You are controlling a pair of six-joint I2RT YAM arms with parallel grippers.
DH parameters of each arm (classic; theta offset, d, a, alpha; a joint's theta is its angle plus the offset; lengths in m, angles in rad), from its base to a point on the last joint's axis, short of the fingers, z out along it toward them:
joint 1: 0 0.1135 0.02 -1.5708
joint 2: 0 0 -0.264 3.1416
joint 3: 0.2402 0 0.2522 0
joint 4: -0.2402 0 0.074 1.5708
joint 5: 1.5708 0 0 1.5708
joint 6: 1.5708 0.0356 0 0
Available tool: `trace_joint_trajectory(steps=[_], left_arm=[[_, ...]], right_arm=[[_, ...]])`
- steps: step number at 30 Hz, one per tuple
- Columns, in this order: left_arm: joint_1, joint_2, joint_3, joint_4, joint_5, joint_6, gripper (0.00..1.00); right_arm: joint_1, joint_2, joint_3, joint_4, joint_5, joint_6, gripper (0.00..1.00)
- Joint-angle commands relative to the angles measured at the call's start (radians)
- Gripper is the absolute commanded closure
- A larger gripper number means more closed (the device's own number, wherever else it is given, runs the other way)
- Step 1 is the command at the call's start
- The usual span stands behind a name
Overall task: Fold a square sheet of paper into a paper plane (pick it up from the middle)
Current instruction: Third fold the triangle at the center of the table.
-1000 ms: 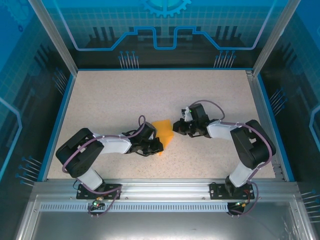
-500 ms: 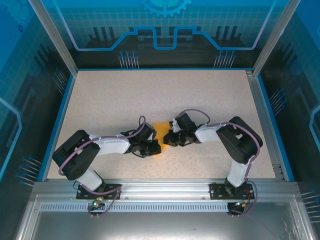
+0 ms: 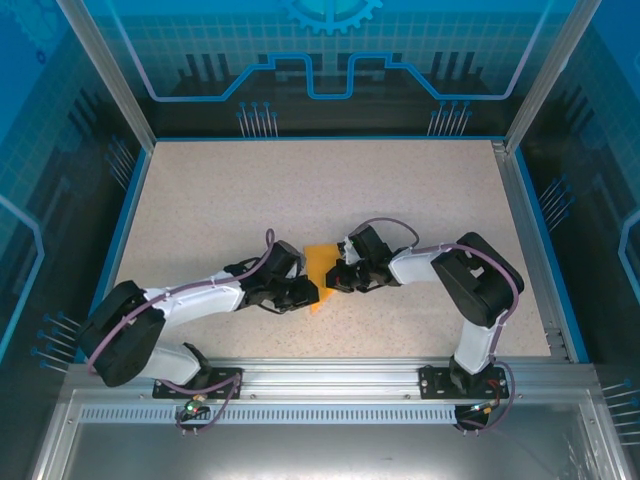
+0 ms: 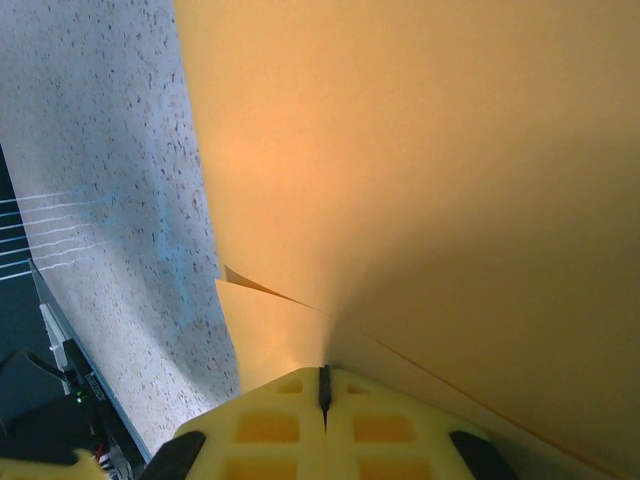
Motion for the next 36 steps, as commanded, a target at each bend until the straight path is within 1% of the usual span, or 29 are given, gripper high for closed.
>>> trace_joint_trajectory(steps=[1,6,10,14,18,21,23,28,33,36], left_arm=[[0.005,0.007,0.0,0.066,0.043,-0.104,0.79],[0.007,0.059,-0.027,0.137,-0.002,-0.174,0.79],[0.007,0.135,-0.06,0.284,0.068,-0.213,0.78],[0.007,0.164,-0.097,0.334,0.073,-0.235,0.78],[0.006,0.173,-0.098,0.236,0.056,-0.217,0.78],[0.004,0.165,-0.135,0.208,0.043,-0.224,0.78],[0.004,0.164,-0.154,0.208,0.066,-0.211,0.78],[-0.01,0.139,-0.17,0.144,0.101,-0.16,0.78],[-0.01,0.109,-0.172,0.058,0.109,-0.126,0.78],[-0.011,0.079,-0.173,0.011,0.09,-0.117,0.78]], right_arm=[[0.005,0.053,-0.011,-0.078,0.089,0.003,0.98],[0.004,0.052,-0.014,-0.076,0.089,0.006,0.98],[0.004,0.052,-0.008,-0.088,0.09,0.0,0.98],[0.004,0.052,-0.009,-0.093,0.091,-0.003,0.98],[0.002,0.054,-0.013,-0.096,0.095,-0.004,0.98],[0.004,0.055,-0.006,-0.108,0.099,-0.007,0.98],[0.003,0.056,-0.004,-0.114,0.102,-0.009,0.98],[0.002,0.058,0.007,-0.137,0.112,-0.013,0.98],[0.001,0.054,0.007,-0.142,0.113,-0.008,0.97],[0.001,0.048,0.005,-0.143,0.114,-0.006,0.97]])
